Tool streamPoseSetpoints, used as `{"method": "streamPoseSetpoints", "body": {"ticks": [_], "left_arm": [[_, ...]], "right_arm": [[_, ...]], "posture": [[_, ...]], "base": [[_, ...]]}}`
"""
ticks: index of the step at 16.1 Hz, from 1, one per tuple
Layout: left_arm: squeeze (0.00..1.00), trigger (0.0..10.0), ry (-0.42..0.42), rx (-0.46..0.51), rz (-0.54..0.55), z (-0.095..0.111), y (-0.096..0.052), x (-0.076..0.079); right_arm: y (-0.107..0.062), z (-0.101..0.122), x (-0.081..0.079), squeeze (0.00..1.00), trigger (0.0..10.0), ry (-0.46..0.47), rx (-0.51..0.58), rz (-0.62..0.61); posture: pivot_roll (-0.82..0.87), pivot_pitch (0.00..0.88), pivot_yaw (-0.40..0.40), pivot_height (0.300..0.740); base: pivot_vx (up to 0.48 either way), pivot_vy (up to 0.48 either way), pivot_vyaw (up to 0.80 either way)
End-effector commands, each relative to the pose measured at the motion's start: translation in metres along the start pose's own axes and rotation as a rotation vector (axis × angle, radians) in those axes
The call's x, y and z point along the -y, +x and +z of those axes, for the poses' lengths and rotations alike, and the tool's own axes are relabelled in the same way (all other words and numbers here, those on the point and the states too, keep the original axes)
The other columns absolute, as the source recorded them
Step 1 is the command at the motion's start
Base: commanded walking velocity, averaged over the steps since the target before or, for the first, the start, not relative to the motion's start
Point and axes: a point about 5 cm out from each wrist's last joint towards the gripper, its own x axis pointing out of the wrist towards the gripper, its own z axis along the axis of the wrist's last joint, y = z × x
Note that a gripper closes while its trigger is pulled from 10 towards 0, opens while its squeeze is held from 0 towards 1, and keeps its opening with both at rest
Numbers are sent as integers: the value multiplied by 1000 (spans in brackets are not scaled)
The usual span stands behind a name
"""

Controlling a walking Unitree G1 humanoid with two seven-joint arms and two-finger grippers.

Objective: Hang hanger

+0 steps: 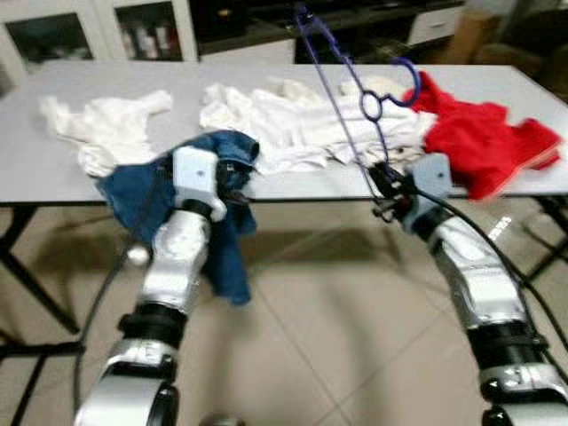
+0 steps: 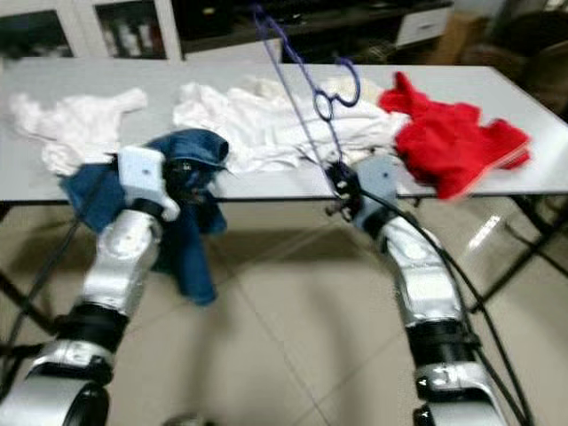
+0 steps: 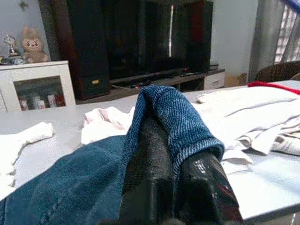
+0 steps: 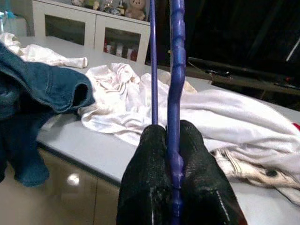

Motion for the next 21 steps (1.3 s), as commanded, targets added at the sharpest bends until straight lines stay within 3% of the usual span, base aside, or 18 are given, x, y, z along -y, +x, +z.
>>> {"method": "streamPoseSetpoints", "body": {"ticks": [1,15,21], "left_arm": [[0,10000,25,9,19,4,1,-9],[0,10000,26,7,20,4,2,-8],[0,10000,59,28,17,15,12,-14]], "right_arm": [[6,8,-4,0,10000,-3,33,14],[5,7,-4,0,10000,-2,31,15],[5,7,-4,0,10000,3,33,11]], "posture": [[113,0,-2,740],[113,0,-1,740],[114,0,4,740]], "base": [[480,0,0],[480,0,0],[411,0,0]]}}
